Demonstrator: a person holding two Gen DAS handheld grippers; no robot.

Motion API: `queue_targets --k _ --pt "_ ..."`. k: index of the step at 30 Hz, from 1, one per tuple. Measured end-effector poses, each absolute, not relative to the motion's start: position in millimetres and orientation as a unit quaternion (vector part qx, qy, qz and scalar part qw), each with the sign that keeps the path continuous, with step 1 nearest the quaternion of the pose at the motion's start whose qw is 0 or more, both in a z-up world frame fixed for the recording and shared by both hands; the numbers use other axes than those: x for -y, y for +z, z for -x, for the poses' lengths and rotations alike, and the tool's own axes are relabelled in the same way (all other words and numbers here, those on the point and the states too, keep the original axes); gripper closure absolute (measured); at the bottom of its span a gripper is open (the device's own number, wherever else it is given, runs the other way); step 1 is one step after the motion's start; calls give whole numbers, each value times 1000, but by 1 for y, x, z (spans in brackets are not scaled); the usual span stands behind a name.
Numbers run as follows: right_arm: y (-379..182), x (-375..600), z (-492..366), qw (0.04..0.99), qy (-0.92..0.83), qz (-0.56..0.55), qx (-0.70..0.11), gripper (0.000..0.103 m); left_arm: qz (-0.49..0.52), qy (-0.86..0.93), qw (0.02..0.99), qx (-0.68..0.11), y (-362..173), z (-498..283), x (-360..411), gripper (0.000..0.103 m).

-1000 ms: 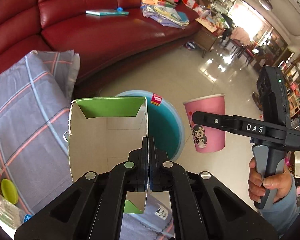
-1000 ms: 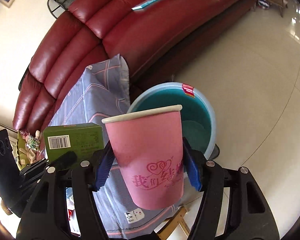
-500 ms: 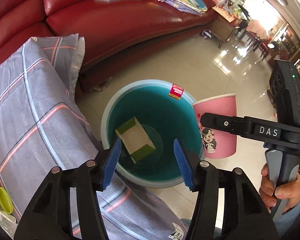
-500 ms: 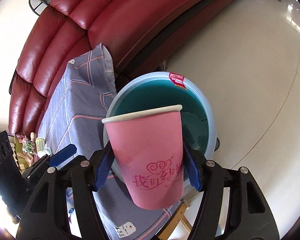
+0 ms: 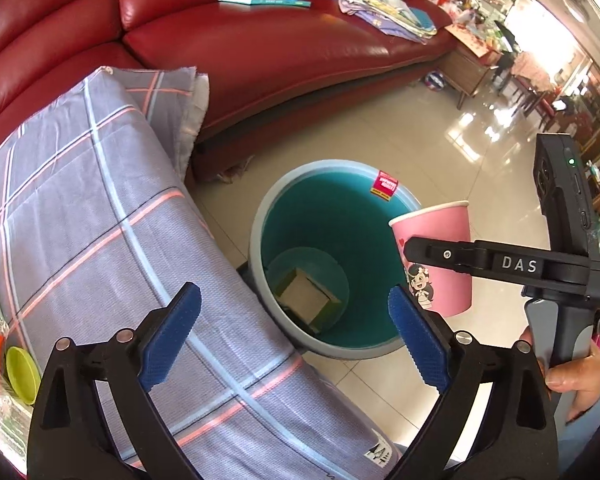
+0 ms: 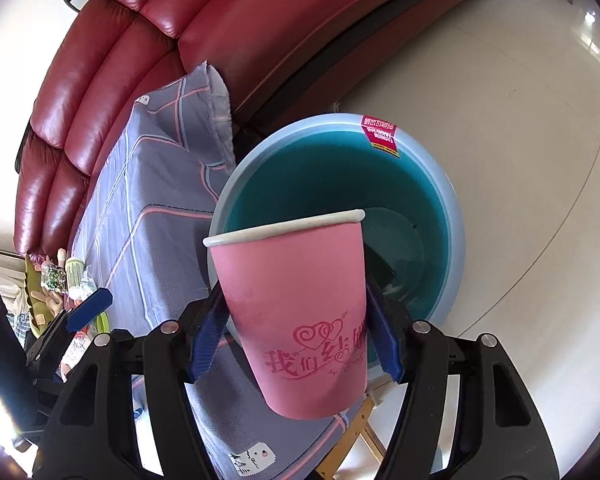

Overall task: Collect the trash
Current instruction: 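Open the right tool to drop the pink cup into the teal bin, then grasp the red plastic bag with the left tool while the right tool grasps a clear bag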

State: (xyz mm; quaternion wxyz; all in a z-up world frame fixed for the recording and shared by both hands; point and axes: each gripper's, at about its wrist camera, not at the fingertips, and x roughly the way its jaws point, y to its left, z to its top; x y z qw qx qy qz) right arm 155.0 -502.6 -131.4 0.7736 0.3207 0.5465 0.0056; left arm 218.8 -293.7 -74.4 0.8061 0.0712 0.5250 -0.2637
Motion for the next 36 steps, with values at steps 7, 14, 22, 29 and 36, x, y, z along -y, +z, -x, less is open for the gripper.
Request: queue_targets --k 7,14,22,29,36 --pt "-134 507 -161 782 -40 -283 -554 30 -67 -261 807 -525 -78 -219 286 7" --pt "-137 504 -161 777 -41 -287 -559 20 -62 -262 806 -527 -80 -218 283 7" --pt "-129 496 -154 777 -40 -282 -562 12 -56 -261 806 -528 -78 -213 277 5" --pt "-111 478 -146 782 -43 -262 -563 11 -50 -261 813 -518 -68 -203 262 4" --pt "-85 447 -135 796 -26 -239 -556 11 -29 -252 823 -508 -53 -188 230 4"
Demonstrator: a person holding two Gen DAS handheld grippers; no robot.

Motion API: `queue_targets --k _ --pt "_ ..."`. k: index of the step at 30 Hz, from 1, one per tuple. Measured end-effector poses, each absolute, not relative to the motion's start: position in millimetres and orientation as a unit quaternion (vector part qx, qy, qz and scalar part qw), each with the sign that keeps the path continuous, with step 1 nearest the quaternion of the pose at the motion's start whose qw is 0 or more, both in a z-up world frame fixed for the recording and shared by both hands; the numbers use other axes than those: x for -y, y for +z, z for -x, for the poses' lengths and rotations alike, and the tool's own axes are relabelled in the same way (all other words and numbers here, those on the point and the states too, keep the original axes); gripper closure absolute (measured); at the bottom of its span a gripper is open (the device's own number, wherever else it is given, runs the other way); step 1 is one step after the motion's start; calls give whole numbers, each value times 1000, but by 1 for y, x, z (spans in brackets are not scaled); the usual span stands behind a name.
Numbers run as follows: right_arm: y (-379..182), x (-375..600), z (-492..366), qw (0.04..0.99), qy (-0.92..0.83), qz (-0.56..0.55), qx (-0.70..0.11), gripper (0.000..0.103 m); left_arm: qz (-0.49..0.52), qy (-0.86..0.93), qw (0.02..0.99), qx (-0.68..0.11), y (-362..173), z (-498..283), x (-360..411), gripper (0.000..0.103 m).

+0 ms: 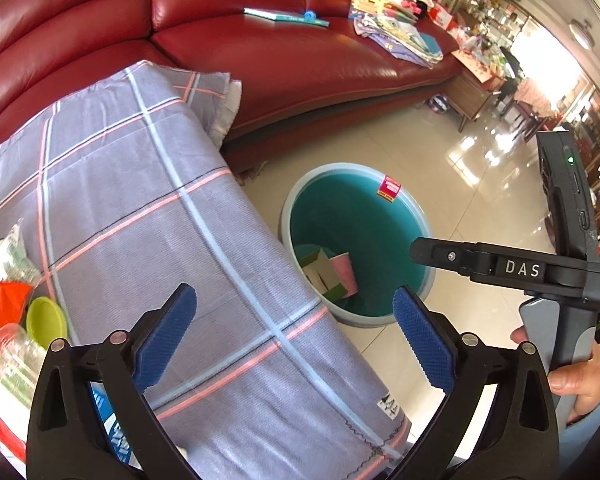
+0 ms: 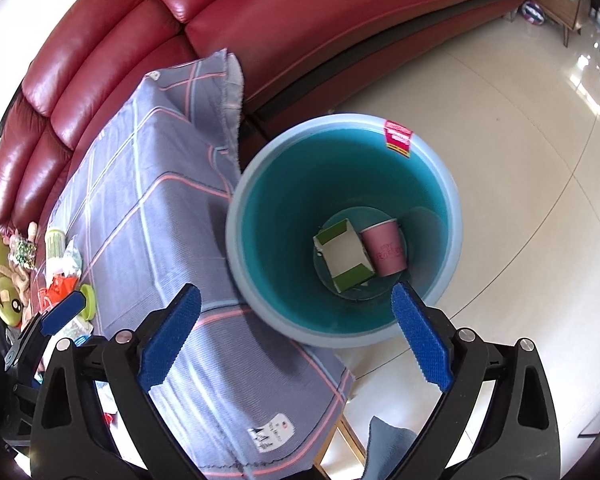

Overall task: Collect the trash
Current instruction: 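Grasp the red plastic bag with the left tool while the right tool grasps a clear bag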

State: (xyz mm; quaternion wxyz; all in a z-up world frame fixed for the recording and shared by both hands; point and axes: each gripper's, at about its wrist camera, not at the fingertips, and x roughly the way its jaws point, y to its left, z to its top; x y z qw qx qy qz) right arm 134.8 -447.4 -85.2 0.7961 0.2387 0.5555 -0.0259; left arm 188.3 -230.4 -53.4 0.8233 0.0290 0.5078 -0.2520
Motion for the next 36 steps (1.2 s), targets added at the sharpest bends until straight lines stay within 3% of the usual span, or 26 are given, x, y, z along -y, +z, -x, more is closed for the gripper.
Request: queue_targets --k 10,21,36 --pt "-58 375 -126 807 16 -203 -554 11 -2 -222 843 -490 -35 -158 155 4" --pt "-22 261 -118 816 105 -137 -551 11 40 -126 866 -483 -33 -110 20 4" --pt "-14 106 -89 796 216 -31 -565 11 95 -36 860 -501 -78 -64 -116 4"
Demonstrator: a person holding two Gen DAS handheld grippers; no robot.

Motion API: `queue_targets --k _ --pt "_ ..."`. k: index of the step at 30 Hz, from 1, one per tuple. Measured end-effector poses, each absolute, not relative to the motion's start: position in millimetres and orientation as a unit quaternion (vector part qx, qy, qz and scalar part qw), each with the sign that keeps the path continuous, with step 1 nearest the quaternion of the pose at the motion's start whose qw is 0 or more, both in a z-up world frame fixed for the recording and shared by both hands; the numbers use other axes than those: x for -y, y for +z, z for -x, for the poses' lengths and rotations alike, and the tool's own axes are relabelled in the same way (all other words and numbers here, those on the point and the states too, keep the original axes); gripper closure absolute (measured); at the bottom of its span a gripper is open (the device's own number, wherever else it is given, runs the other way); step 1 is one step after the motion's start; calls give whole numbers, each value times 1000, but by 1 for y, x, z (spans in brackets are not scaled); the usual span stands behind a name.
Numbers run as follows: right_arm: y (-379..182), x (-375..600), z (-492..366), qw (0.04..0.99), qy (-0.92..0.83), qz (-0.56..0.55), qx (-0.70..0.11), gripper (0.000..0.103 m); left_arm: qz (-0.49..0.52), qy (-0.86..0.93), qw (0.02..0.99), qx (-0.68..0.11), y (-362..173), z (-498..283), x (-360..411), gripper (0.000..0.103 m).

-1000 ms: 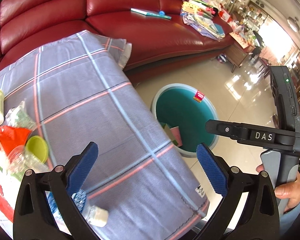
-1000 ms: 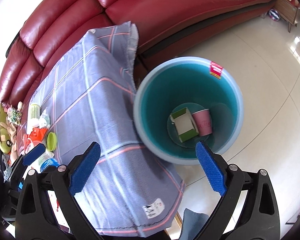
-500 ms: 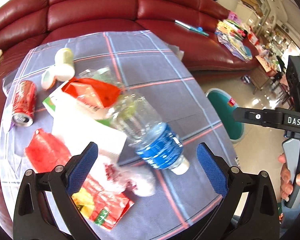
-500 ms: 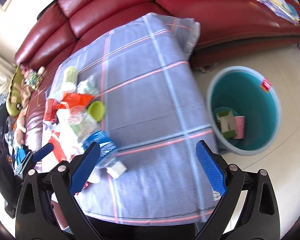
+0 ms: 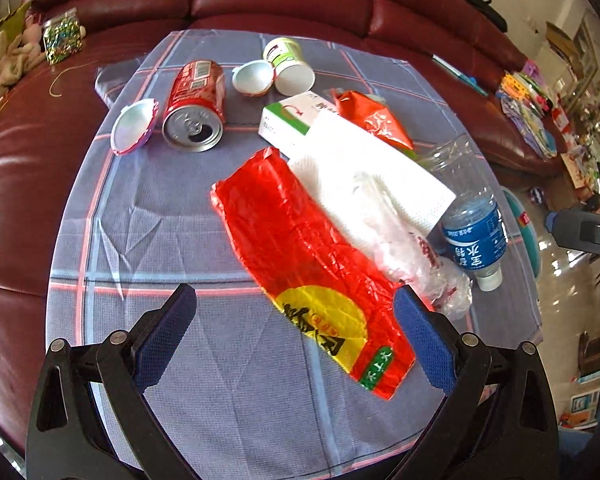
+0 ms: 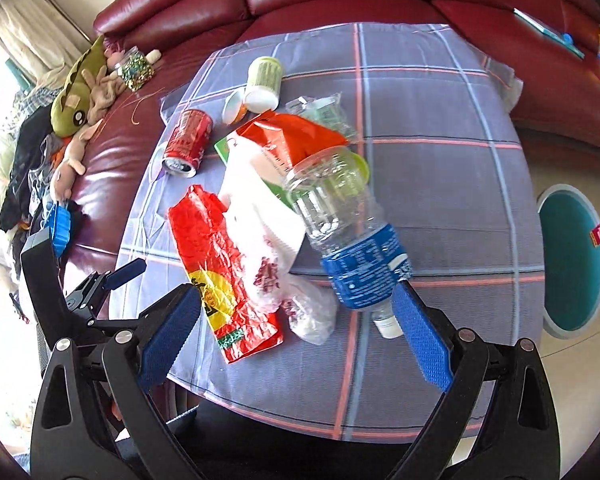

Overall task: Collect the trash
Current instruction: 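Grasp the red plastic bag with the left tool while the right tool grasps a clear bag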

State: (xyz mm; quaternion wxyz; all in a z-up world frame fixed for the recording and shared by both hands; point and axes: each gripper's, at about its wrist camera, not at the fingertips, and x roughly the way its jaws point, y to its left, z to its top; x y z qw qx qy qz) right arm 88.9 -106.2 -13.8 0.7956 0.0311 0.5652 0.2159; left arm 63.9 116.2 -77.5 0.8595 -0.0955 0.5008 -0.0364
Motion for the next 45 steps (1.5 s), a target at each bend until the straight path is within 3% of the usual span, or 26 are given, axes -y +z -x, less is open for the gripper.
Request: queue_targets --k 3,5,8,19,27,28,29,30,42,45 --pt "-23 88 -85 789 223 -21 -573 13 104 -36 856 -504 -85 -58 -125 4" --pt "-30 78 -86 784 223 -17 -580 27 107 -35 855 -506 -90 -55 -131 4" --pt "-45 65 -88 769 226 -17 -598 40 115 -36 851 -511 -96 -52 -139 4" --pt "-83 36 -97 762 213 16 -611 43 119 -40 841 -527 -112 -56 -147 4" --pt "-98 30 -97 762 214 36 -610 54 122 -36 837 -533 -119 -55 -150 4" --pt "-98 29 -97 763 214 37 -609 59 122 -35 837 -532 -119 -55 -150 4" --pt "-99 30 -97 765 213 38 -607 77 122 -35 837 -532 -119 -55 -150 4" --pt "-99 31 -98 766 211 39 -606 79 122 -35 837 -532 -119 -55 -150 4" --pt "-54 57 -94 768 256 -50 -585 81 138 -64 837 -525 -118 -69 -135 5" --pt "-39 66 -94 775 260 -62 -573 81 128 -66 842 -521 -118 -75 -124 9"
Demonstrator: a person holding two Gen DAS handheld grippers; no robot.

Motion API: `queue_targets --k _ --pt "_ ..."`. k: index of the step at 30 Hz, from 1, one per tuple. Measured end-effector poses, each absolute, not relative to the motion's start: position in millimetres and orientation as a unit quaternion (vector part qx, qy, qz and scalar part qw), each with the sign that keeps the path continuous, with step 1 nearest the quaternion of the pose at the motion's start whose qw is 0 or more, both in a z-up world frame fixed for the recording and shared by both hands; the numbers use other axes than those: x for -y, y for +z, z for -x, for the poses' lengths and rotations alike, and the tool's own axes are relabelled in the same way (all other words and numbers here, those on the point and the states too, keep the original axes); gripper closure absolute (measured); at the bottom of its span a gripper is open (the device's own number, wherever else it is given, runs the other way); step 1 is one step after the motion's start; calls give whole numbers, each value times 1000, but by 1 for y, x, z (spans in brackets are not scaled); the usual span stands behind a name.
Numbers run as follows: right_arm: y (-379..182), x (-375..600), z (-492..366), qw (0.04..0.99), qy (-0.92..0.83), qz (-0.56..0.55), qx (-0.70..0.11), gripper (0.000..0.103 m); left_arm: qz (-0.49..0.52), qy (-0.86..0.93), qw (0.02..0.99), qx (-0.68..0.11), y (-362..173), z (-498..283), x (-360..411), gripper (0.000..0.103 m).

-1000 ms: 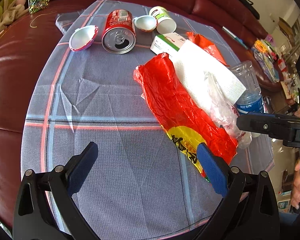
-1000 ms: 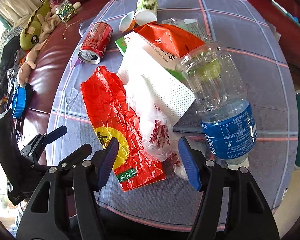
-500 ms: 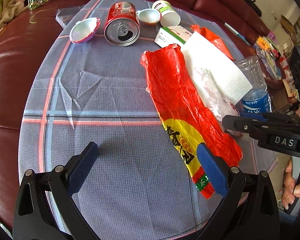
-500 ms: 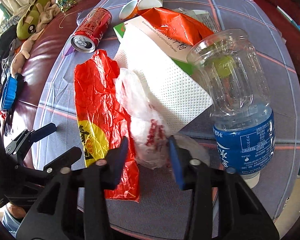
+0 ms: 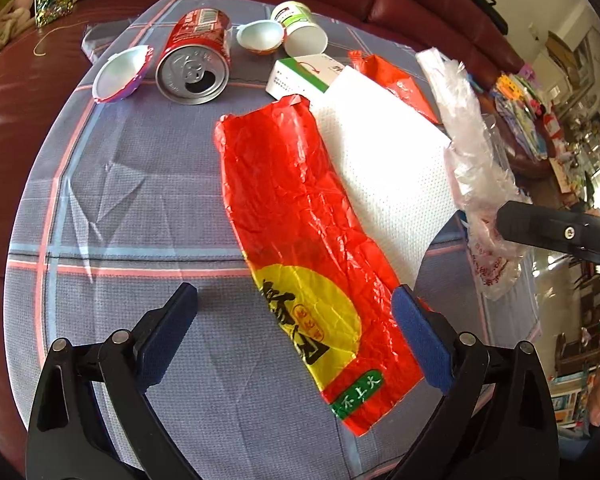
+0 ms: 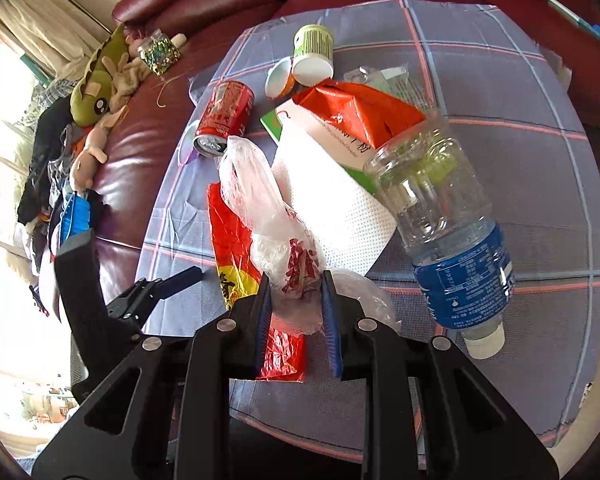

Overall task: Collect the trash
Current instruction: 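Grasp the red plastic bag with the left tool while the right tool grasps a clear bag, then lift the red bag with the left tool while the right tool lifts the clear bag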

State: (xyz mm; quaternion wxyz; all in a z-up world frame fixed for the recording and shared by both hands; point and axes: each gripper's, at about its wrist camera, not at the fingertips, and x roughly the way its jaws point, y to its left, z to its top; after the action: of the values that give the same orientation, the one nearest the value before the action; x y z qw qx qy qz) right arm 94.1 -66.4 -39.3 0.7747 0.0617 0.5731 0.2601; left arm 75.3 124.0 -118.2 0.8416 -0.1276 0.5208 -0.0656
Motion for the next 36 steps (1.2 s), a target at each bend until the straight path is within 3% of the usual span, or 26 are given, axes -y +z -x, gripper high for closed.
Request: queue_targets --k 5,9,11,13,16,36 --pt "-27 84 -94 784 257 -79 -560 80 79 -55 851 -517 -118 -81 -102 31" --pt "-24 102 -97 789 249 -97 -554 80 39 -40 857 -513 -118 -83 -88 69" --pt "-22 109 -99 790 247 -105 -551 80 28 -40 858 -512 -118 -84 -82 77" --pt "-21 116 -100 792 245 -109 -548 80 20 -40 858 -511 -119 -85 -77 96" --pt "-20 123 -100 791 246 -119 -547 80 25 -38 860 -507 -116 -84 -75 100" --pt "-3 185 -103 816 224 -164 -508 80 68 -76 844 -527 -96 -71 -83 100"
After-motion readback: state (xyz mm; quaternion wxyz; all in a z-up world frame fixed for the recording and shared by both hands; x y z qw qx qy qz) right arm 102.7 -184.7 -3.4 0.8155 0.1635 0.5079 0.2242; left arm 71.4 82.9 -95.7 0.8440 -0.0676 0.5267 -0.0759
